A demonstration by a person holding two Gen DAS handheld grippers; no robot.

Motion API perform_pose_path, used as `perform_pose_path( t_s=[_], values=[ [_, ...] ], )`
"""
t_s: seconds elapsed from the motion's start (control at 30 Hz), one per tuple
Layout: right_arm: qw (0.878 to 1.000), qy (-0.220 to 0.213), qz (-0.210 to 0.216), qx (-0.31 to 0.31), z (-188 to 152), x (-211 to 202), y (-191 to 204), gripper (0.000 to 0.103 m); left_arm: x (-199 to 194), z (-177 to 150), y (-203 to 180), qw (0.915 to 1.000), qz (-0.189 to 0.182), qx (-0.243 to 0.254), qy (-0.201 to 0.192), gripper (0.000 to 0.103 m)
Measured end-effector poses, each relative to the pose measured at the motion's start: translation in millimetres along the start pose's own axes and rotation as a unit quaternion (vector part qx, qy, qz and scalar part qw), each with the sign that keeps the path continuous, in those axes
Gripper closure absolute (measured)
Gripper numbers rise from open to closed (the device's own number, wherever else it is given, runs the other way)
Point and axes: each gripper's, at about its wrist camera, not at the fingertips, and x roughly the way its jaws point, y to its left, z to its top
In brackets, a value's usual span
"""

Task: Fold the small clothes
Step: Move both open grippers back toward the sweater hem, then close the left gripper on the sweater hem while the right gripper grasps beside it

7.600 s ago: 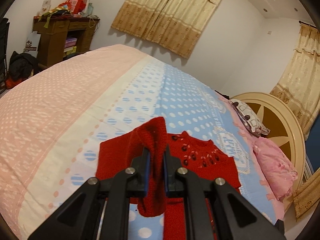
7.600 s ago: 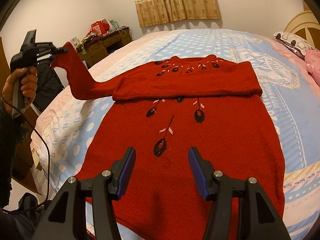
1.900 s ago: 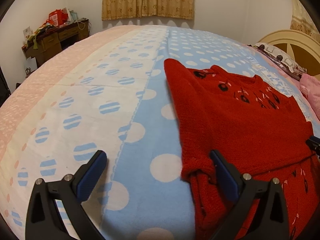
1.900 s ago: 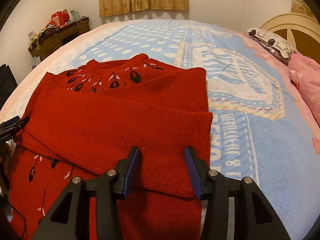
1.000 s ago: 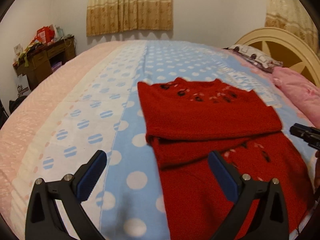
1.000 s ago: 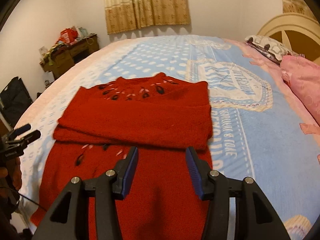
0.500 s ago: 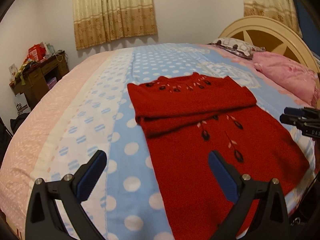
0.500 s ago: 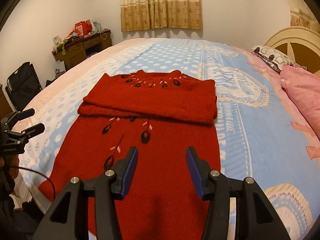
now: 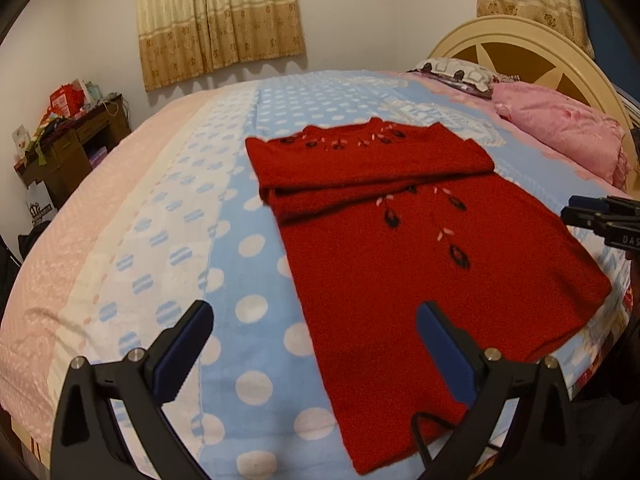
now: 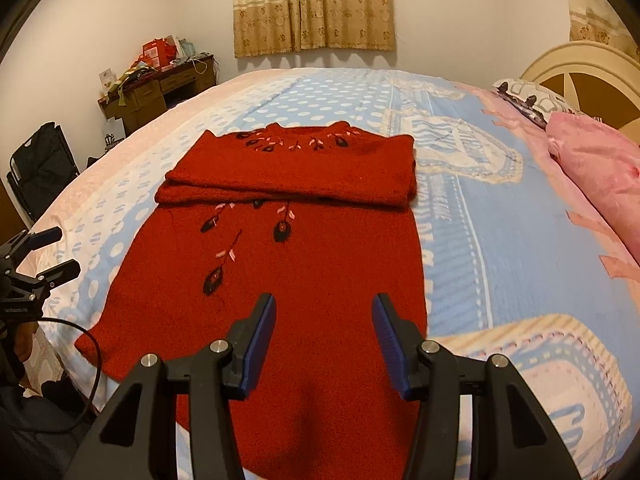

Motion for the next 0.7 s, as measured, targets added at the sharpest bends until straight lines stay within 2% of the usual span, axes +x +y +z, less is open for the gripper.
perform_pose_path(
  t_s=[0.13, 0.23, 0.33, 0.53, 0.7],
  values=[
    [1.0, 0.009, -0.004, 0.005, -12.1, -1.0, -4.6, 0.051, 10.2, -10.3, 12.3, 0.9988, 0.046, -0.012, 0.011, 0.0],
    [1.0, 0.017, -0.008, 0.008, -21.6, -2.0, -10.0, 0.051, 26.7, -19.6, 21.2, 0.9969, 0.054, -0.029, 0.049, 0.001],
    [0.999, 0.027, -0.017, 0.011, -32.0, -2.6, -16.3, 0.051, 33.7, -31.3, 19.1, 0.996, 0.033, -0.037, 0.075, 0.001],
    [0.998, 0.044, -0.034, 0.028, -53.3, -6.7, -30.7, 0.051, 25.5, -50.7, -7.8, 0.9936, -0.025, -0.01, 0.109, 0.003],
    [0.997, 0.052, -0.04, 0.034, -67.1, -15.1, -38.1, 0.051, 20.6, -61.3, -19.3, 0.99, -0.056, -0.004, 0.13, 0.01]
  ],
)
